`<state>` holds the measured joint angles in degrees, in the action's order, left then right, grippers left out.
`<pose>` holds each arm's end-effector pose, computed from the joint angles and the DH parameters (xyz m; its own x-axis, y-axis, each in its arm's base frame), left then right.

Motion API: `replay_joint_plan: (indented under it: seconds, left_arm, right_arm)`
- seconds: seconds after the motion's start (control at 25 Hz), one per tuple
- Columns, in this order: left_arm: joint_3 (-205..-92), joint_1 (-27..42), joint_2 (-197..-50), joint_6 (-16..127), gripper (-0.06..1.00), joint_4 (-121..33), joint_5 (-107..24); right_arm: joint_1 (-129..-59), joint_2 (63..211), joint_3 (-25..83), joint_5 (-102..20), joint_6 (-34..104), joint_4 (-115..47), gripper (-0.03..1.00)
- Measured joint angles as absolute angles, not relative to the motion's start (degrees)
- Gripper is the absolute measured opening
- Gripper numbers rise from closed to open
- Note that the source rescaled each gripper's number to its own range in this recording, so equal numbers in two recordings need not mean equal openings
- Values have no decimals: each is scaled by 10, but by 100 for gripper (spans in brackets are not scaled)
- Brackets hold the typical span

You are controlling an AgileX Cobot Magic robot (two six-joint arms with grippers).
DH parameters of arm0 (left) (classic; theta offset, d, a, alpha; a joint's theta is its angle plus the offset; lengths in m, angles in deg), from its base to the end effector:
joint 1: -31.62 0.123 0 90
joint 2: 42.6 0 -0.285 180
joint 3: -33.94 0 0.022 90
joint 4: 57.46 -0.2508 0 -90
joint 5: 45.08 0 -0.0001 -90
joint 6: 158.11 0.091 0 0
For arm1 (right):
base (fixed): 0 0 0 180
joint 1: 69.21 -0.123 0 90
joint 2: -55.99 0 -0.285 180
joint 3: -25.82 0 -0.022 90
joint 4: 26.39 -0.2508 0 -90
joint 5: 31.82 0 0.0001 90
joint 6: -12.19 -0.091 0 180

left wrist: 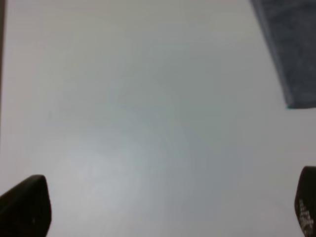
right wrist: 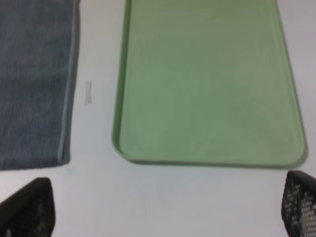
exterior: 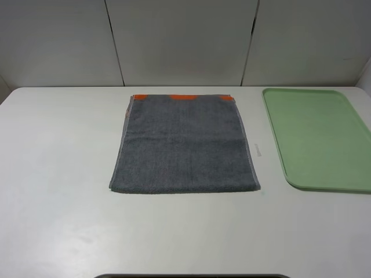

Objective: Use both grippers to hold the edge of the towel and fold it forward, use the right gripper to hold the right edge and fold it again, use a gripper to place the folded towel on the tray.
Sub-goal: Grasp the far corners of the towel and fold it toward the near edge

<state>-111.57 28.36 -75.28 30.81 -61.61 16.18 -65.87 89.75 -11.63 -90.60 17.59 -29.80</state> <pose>0.0541 0.0027 0.3380 -0.6071 0.2239 -0.7624 0.1243 0.9744 0.1872 0.0632 0.0010 0.3246 -0.6409 -0.0260 -0.7672 -0.0214 0.9996 -0.0160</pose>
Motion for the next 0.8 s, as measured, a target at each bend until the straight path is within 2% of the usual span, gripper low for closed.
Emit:
replay_joint_plan:
  seconds: [0.24, 0.48, 0.8]
  left_arm:
    - [-1169, 187, -891, 363, 100, -611, 162]
    - [-1209, 90, -1029, 420, 100, -610, 161]
    - [-1218, 12, -1165, 489, 100, -610, 159]
  right_arm:
    - [-679, 1012, -83, -875, 251, -325, 100]
    - [-776, 1136, -58, -853, 325, -325, 100]
    - [-895, 1281, -42, -823, 373, -281, 100]
